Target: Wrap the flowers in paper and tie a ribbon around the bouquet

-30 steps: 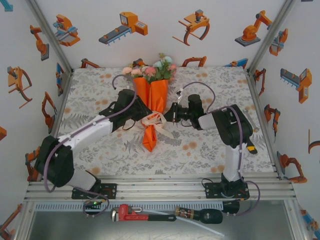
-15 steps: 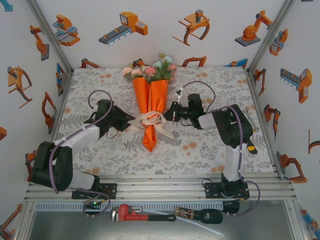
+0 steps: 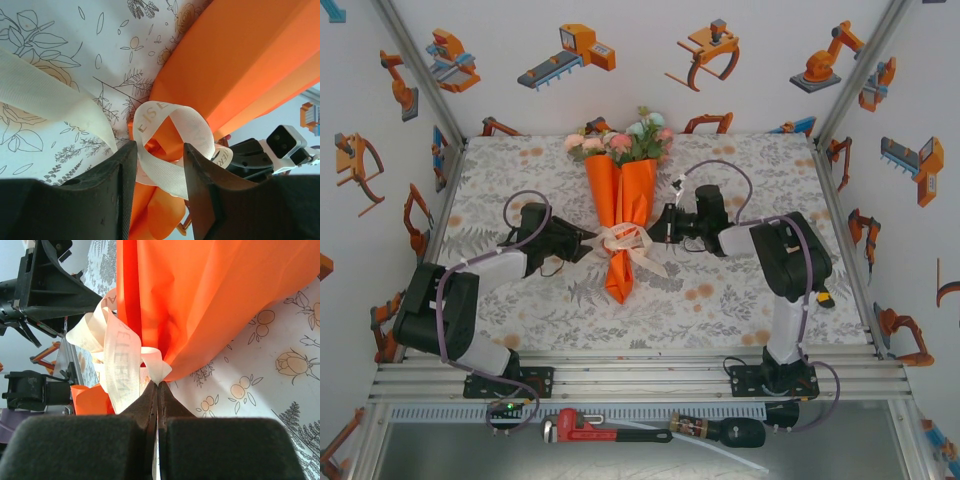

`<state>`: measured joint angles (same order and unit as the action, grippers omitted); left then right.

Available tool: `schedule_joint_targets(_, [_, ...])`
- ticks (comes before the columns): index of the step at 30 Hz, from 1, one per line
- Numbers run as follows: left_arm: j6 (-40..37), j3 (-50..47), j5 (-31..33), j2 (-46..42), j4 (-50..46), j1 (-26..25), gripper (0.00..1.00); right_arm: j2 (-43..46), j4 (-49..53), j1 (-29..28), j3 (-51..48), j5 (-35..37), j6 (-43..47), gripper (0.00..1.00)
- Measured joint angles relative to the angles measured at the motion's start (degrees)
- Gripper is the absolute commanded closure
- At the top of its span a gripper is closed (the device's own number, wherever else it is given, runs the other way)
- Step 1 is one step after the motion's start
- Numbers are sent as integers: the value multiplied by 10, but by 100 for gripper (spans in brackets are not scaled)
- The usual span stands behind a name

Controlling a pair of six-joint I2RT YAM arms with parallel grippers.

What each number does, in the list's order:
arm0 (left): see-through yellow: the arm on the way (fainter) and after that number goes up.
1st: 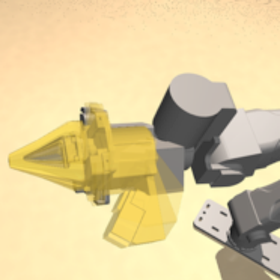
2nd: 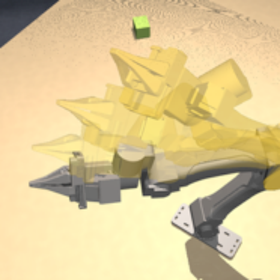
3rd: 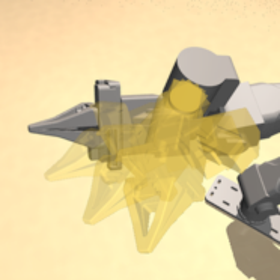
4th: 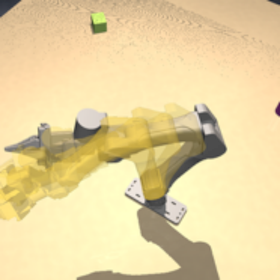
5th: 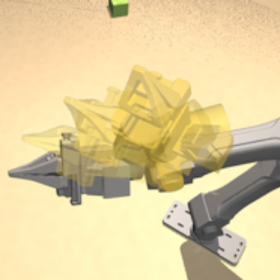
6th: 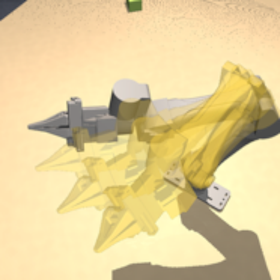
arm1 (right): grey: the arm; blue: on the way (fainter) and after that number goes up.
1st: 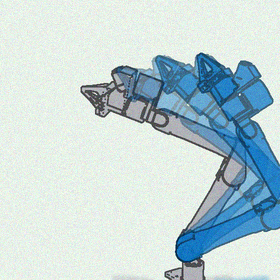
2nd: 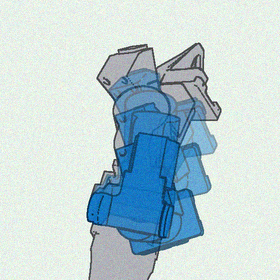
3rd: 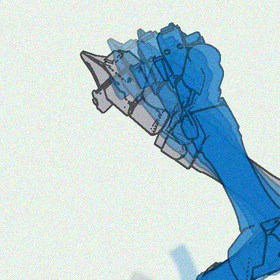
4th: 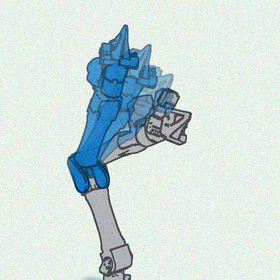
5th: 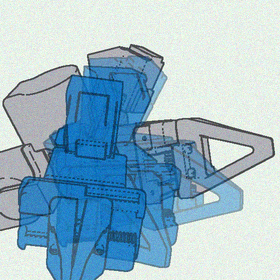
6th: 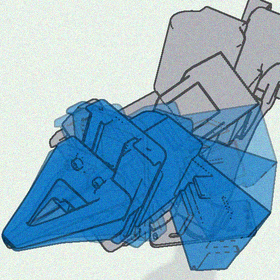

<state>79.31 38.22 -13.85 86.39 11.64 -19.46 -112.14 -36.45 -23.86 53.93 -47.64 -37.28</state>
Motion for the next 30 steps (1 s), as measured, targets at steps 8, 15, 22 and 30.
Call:
schedule_joint_targets(8, [62,0,-11,4,10,-7,44,5,4,-4,3,2,9,100])
schedule_joint_targets(15, [86,-1,-10,7,10,-8,96,7,17,-4,6,8,11,100])
schedule_joint_targets(22, [10,16,19,-12,-75,24,100,41,62,-4,5,54,28,100])
schedule_joint_targets(30, [-88,23,42,-57,-167,97,100,73,102,-4,-28,123,50,100])
